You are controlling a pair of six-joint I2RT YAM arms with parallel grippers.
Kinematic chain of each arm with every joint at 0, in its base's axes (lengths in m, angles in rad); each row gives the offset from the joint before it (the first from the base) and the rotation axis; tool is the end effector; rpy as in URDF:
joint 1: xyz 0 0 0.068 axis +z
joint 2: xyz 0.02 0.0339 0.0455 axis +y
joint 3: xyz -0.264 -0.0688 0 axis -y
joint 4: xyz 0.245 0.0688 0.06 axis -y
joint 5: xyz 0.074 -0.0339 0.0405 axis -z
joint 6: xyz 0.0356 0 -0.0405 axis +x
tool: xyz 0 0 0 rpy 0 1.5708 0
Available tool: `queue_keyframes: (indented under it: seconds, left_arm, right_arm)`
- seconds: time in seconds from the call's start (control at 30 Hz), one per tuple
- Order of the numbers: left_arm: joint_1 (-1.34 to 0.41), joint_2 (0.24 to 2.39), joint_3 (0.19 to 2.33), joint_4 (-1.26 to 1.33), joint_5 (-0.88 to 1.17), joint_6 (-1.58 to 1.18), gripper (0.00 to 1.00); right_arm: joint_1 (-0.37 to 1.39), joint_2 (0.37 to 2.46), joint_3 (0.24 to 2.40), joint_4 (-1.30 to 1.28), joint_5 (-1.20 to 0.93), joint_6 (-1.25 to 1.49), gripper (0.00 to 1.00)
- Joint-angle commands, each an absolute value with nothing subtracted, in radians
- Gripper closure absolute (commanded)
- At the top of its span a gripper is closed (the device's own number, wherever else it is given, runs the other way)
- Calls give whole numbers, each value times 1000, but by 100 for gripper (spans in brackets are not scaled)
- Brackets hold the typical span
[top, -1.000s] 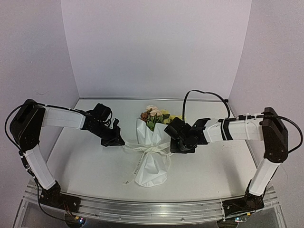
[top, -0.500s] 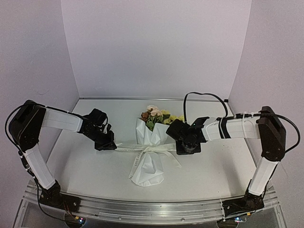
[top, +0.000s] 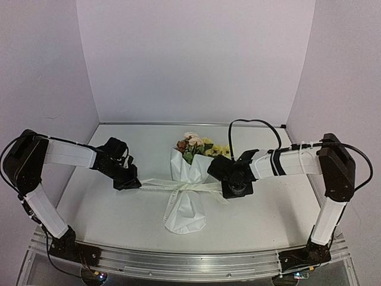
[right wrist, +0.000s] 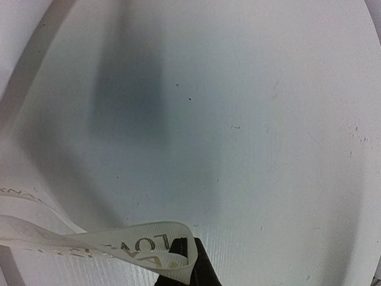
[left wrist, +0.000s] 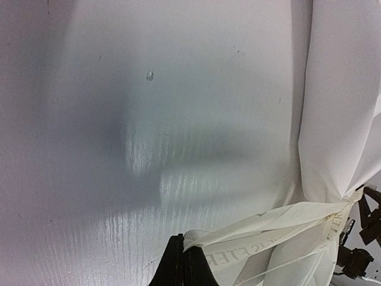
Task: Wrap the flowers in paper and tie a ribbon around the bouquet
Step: Tie the ribbon around the folded bouquet.
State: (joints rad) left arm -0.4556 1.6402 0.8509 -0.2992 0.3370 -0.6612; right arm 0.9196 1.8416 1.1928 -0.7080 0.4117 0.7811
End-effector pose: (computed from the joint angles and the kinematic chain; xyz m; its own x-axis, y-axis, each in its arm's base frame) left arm 0.2672 -0.1441 0.1499 -0.9675 -0.1713 -0.1862 -0.0521 0.8550 -0.5160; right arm 0.2203 0.2656 0.1635 -0.8975 -0.1132 -0.4261 -0.0640 0.9897 -0.1282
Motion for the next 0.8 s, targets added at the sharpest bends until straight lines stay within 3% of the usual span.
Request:
queue_keyframes:
  seconds: [0.0, 0.77]
  left_arm:
    - [-403, 1579, 805, -304, 239, -683, 100]
    - [-228, 1479, 695, -286, 244, -696, 100]
  right_arm:
    - [906, 1833, 1149, -842, 511, 818, 100]
    - [847, 1754, 1022, -871, 528, 887, 100]
